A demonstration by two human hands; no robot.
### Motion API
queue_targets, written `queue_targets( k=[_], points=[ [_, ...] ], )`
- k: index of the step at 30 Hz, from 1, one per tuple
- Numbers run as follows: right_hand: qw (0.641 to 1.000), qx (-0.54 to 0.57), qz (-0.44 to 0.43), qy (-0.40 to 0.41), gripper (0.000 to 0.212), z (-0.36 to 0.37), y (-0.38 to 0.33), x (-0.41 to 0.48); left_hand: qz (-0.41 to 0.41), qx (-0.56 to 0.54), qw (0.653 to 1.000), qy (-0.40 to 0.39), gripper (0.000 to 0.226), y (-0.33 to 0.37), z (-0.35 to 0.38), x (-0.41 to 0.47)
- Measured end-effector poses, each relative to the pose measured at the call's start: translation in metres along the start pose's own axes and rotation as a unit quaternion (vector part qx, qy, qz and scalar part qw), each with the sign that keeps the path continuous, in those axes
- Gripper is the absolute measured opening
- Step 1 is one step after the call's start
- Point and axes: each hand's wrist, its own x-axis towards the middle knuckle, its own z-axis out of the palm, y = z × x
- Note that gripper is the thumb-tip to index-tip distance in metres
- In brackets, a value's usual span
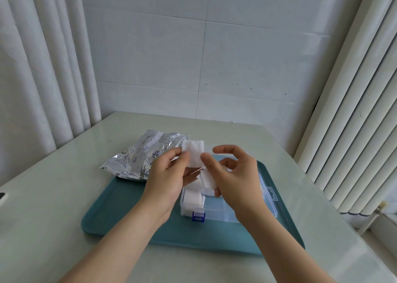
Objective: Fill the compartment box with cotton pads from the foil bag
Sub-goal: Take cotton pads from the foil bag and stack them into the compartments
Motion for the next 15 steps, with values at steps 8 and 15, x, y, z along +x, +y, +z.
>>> queue_targets(
  k=[8,15],
  points=[
    [0.986,-0.050,-0.125,-0.096,0.035,-0.013,0.001,0.009,-0.010,0.070,0.995,-0.077,0.032,0.004,-0.004,-0.001],
    [0.986,-0.066,-0.155,-0.004,0.036,-0.012,0.002,0.009,-0.063,0.039,0.983,-0.165,0.030,0.009,-0.002,-0.007]
  ],
)
